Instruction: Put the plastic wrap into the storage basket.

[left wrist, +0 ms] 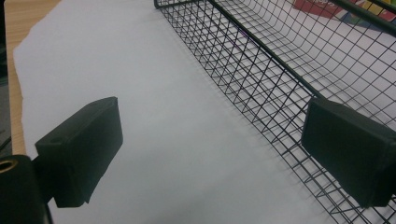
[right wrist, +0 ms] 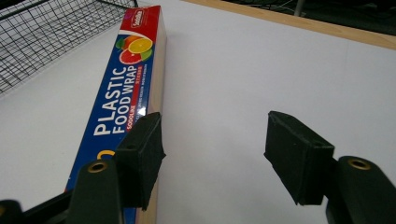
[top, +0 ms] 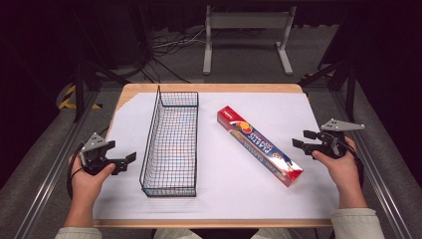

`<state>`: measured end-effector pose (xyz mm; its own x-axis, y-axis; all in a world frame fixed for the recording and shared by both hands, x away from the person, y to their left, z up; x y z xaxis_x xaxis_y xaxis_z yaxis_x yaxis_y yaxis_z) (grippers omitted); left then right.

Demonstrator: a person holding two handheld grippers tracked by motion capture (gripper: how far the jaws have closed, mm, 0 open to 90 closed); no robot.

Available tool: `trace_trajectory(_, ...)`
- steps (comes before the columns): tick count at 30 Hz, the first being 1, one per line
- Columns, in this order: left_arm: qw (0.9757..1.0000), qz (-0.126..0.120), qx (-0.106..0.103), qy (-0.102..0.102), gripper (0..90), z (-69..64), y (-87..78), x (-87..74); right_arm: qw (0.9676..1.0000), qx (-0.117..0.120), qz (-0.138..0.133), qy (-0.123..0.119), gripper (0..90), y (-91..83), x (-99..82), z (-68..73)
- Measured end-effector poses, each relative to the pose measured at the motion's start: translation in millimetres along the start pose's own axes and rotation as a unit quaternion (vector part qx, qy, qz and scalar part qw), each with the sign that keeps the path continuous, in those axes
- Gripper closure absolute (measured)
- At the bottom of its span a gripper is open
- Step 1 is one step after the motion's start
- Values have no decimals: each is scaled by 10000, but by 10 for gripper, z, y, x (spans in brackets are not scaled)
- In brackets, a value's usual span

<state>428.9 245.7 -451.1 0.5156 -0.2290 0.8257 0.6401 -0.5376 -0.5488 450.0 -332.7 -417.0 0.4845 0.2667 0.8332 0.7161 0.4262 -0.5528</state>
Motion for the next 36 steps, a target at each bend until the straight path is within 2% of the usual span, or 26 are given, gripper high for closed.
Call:
trace_trajectory(8,10000,-32,-5,-25,63,-7,-44,33,10000,64,19,-12,338,-22,71,58)
trace_trajectory(11,9999,-62,16,-90,61,10,-68,45,9997,171,119,141,275,-26,133,108)
trace_trajectory(13,9999,-42,46,-111,61,18,-83,45,9991,214,264,258,265,-29,178,145)
trace_trajectory(15,9999,-49,57,-76,58,16,-91,48,9995,179,233,149,258,-35,255,181)
trace_trajectory(20,9999,10,104,9,53,20,-80,37,9992,299,260,-41,247,11,353,330)
trace_trajectory(22,9999,26,103,5,53,18,-76,32,9982,378,469,-28,243,67,345,389)
trace_trajectory(23,9999,44,109,8,53,21,-75,27,9982,378,469,-28,243,67,345,389)
trace_trajectory(25,9999,87,123,33,53,30,-79,18,9972,345,659,-43,242,124,329,422)
trace_trajectory(29,9999,54,28,-80,55,22,-87,17,9936,265,1086,-180,241,256,269,481)
trace_trajectory(31,9999,8,30,-102,53,26,-93,24,9906,216,1331,-230,243,317,209,505)
trace_trajectory(33,9999,-20,34,-115,51,29,-101,28,9891,214,1404,-390,241,366,168,526)
trace_trajectory(36,9999,71,142,-51,49,48,-114,11,9875,279,1497,-395,255,421,115,573)
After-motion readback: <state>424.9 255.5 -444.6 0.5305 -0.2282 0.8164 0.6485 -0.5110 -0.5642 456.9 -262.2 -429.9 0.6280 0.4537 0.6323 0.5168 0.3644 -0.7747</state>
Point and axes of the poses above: each handheld gripper's, and its own axes: y roughly forward along the jaws, x roughly out of its top, z roughly to its left, the point moved 8 cm from there along y, roughly forward along the jaws, and after that the axes turned 4 degrees about -x, right-handed, at the moved point
